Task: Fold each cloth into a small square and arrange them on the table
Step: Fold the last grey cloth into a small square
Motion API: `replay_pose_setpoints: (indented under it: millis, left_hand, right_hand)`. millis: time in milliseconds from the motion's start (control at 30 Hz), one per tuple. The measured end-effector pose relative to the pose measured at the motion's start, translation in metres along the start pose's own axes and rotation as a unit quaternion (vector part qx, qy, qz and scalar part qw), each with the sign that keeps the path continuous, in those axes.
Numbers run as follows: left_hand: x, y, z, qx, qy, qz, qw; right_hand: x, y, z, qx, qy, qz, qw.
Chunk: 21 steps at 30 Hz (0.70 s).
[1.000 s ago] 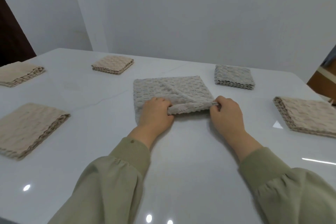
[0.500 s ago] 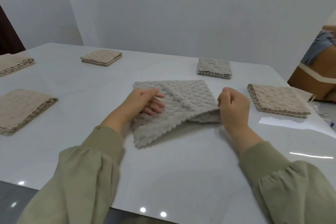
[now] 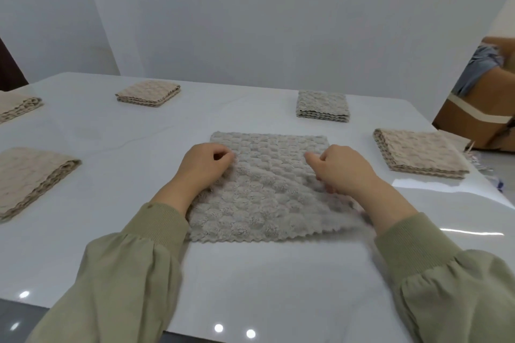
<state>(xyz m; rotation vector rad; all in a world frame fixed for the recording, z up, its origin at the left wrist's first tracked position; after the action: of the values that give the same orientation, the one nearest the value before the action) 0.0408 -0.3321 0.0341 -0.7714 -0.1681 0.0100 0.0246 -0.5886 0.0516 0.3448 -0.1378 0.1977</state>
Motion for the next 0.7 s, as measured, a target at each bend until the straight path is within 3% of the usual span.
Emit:
replay_pose_setpoints:
  millis: [67, 167, 200, 267, 367, 567, 633, 700]
  left_hand:
    - [-0.003, 0.0, 0.001, -0.088, -0.003, 0.011, 0.996]
    - [0.002, 0.004, 0.004, -0.129, -0.028, 0.024, 0.991]
    - [0.005, 0.007, 0.004, -0.119, -0.021, 0.026, 0.992]
    - [0.014, 0.014, -0.001, -0.057, 0.026, 0.022, 0.998]
    - [0.028, 0.024, -0.009, 0.045, 0.065, 0.002, 0.997]
    - [0.052, 0.033, -0.001, -0.063, -0.004, 0.042, 0.997]
    - [0.061, 0.039, 0.001, -0.097, -0.023, 0.073, 0.992]
    - [0.073, 0.041, 0.0, -0.009, -0.055, 0.071, 0.996]
  right_hand:
    - [0.003, 0.002, -0.001, -0.036, 0.023, -0.004, 0.999]
    - [0.015, 0.01, 0.007, -0.053, -0.02, 0.032, 0.998]
    - [0.02, 0.011, 0.004, -0.058, -0.014, 0.048, 0.997]
    - [0.032, 0.0, -0.017, -0.099, 0.071, 0.067, 0.99]
    - [0.041, -0.028, -0.046, -0.098, 0.143, 0.041, 0.984]
    - [0.064, -0.049, -0.043, -0.02, 0.105, 0.09, 0.99]
    - [0.067, -0.055, -0.033, 0.104, 0.038, 0.082, 0.99]
    - [0.067, -0.063, -0.025, 0.23, -0.048, 0.025, 0.972]
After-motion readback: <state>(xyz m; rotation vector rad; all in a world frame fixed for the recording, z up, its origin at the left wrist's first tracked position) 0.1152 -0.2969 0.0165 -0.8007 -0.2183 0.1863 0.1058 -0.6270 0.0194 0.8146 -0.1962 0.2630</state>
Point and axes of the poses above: each hand's wrist, its own x-axis towards the middle knuckle, its own z-axis out of the back of the hand, y = z × x, the point moved 7 cm from there along x, towards the middle knuckle, and after that the axes turned 9 degrees about z, right-handed, at the moved point
